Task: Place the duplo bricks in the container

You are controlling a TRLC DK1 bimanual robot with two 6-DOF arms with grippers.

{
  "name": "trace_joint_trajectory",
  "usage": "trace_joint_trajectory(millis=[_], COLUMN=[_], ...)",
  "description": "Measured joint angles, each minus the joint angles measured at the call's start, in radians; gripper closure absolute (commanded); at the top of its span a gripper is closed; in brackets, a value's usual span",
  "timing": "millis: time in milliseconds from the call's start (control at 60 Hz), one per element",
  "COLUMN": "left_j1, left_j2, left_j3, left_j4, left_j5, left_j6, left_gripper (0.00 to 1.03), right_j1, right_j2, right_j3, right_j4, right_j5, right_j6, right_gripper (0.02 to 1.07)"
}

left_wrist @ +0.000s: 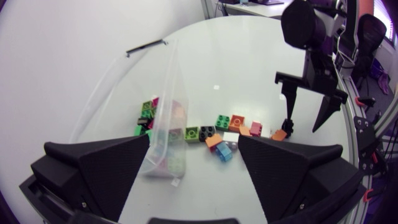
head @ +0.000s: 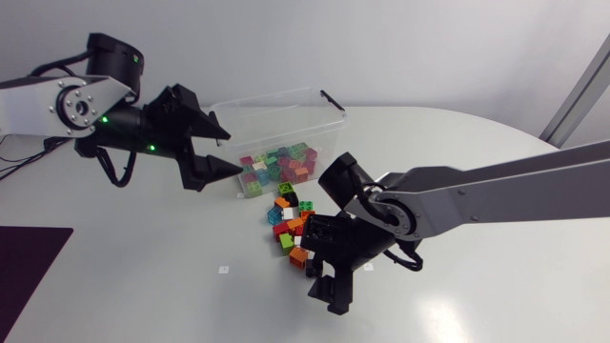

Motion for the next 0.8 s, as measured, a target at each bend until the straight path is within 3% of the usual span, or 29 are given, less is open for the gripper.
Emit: trace_joint_trajectory(millis=[367,617,800], left_j1=[0.007,0.010,0.009], left_j2=[0.320,0.422,0.428], left_j3=[0.097,0.261,0.275], left_j4=[0.052,0.060,0.060], left_j5=[-0.051,-0.068,-0.074], left_j6=[0.039,0.037,0.037], left_gripper=[0.04,0.04,0.04], right_j1=[0.000,0.005,0.008], right_j2=[0.000,0.000,0.000], right_j3=[0.000,0.000,0.001], right_j4=[0.000,0.000,-0.001], right_j5=[0.007,0.007,0.007], right_j6=[0.003,0.003,0.003], right_gripper=[0.22,0.22,0.22])
